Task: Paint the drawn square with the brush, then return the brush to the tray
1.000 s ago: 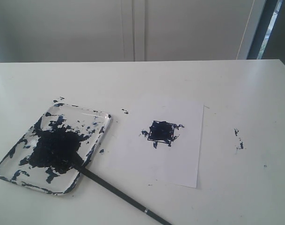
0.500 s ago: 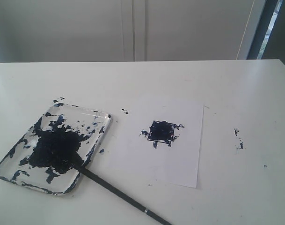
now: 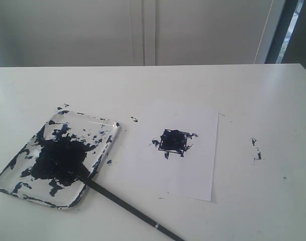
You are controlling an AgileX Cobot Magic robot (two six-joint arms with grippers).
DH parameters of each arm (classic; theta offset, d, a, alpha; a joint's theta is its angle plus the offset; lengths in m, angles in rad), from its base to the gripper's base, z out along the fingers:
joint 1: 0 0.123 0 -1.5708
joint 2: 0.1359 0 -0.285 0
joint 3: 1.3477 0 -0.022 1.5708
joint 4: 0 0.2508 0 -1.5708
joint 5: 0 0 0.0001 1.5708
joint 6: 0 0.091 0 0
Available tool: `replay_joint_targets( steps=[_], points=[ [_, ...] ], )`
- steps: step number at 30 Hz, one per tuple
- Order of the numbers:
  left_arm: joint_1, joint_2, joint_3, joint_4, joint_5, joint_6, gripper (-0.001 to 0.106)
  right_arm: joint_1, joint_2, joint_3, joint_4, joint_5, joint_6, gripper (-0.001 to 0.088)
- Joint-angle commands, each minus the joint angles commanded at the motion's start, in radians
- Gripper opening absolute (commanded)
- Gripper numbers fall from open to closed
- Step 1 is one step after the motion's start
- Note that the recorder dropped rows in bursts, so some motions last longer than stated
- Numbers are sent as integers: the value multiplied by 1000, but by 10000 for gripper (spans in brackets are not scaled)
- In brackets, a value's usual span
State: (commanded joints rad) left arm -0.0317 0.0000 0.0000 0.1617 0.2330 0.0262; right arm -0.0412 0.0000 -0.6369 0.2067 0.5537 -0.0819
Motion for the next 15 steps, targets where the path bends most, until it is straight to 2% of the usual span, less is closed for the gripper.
replay_joint_targets(
  steps=[4, 8, 15],
  points=[
    [0, 0, 0, 0, 0, 0, 0, 0, 0, 101, 2, -27, 0, 0],
    [0, 0, 0, 2, 0, 0, 0, 0, 0, 273, 2, -29, 0, 0],
    [0, 0, 0, 2, 0, 0, 0, 0, 0, 438, -6, -116, -56, 0]
  ],
)
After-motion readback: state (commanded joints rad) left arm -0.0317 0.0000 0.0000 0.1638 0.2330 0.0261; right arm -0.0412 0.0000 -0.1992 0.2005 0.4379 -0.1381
